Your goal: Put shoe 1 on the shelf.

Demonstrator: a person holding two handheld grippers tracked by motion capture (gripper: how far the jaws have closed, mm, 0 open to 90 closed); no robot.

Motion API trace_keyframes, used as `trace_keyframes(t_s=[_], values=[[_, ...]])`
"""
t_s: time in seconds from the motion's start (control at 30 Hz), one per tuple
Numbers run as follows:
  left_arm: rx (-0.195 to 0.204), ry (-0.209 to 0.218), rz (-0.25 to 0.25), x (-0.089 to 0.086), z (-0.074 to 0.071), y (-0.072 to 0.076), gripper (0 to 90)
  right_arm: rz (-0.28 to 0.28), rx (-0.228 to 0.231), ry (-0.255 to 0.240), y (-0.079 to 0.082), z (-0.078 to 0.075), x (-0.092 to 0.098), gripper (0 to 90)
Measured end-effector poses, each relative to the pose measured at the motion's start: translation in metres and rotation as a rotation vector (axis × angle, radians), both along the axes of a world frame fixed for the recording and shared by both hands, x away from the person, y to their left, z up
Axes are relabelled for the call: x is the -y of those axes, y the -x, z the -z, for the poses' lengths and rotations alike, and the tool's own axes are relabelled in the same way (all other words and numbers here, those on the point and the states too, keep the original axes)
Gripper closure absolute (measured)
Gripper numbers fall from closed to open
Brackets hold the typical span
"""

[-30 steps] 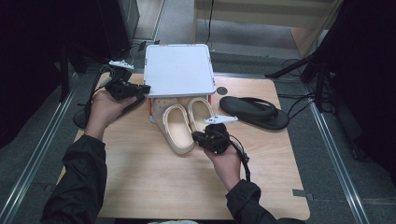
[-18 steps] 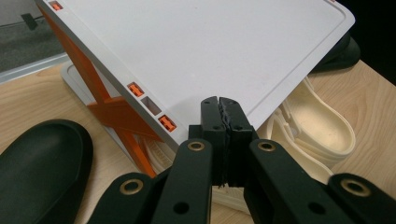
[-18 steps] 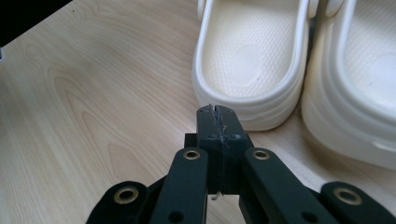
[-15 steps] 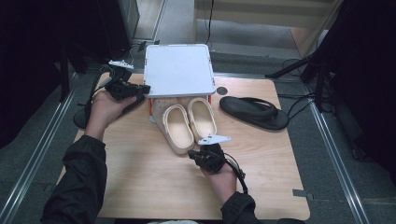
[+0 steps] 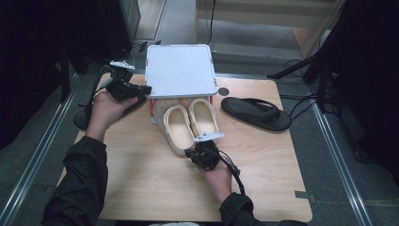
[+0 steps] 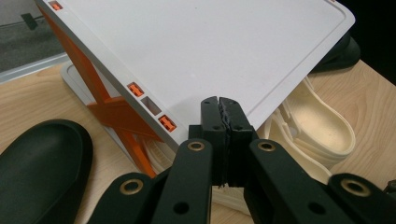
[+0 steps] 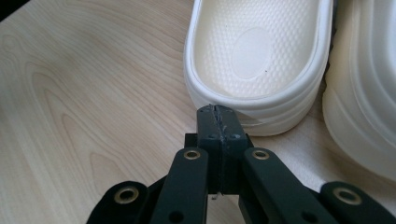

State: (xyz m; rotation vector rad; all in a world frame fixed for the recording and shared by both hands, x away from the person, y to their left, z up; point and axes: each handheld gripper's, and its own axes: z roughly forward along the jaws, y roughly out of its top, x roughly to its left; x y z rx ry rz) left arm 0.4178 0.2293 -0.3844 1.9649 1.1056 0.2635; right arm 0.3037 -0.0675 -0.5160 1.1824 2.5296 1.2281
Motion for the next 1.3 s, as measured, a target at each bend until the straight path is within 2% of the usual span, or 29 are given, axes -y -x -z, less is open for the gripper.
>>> trace_keyframes(t_s=[0.37,0.53,0.63,0.77,0.9,0.93,1.03,1.07,1.1,1.13,1.23,1.3], values=[[0.001,-0.001,-0.001,0.0,0.0,0.0,89.9,-0.005,0.013,-0.003,-0.008,-0.005,-0.014,90.0],[0.0,0.0,-0.002,0.0,0.0,0.0,90.0,0.007,0.022,-0.036,-0.022,-0.013,-0.027,90.0],[-0.002,0.0,-0.003,0.0,0.0,0.0,90.0,0.016,0.016,-0.005,-0.034,-0.014,-0.038,90.0],[0.0,0.0,-0.001,0.0,0.0,0.0,90.0,0.03,0.006,-0.008,-0.048,-0.014,-0.051,90.0],[-0.001,0.002,-0.002,0.0,0.0,0.0,90.0,0.025,0.008,-0.013,-0.054,-0.014,-0.057,90.0],[0.0,0.001,-0.002,0.0,0.0,0.0,90.0,0.028,0.024,0.012,-0.057,-0.014,-0.063,90.0],[0.0,-0.002,-0.004,0.0,0.0,0.0,90.0,0.038,0.035,0.021,-0.061,-0.013,-0.067,90.0],[-0.001,-0.001,-0.004,0.0,0.0,0.0,89.9,0.028,0.041,0.009,-0.063,-0.013,-0.067,90.0],[-0.001,-0.001,-0.001,0.0,0.0,0.0,89.9,0.046,0.038,0.017,-0.064,-0.014,-0.07,90.0],[-0.001,-0.001,-0.003,0.0,0.0,0.0,90.0,0.048,0.054,0.026,-0.066,-0.013,-0.071,90.0],[-0.002,-0.001,-0.002,0.0,0.0,0.0,90.0,0.058,0.05,0.0,-0.074,-0.012,-0.076,90.0],[-0.002,-0.001,-0.003,0.0,0.0,0.0,90.0,0.067,0.064,0.02,-0.08,-0.012,-0.08,90.0]])
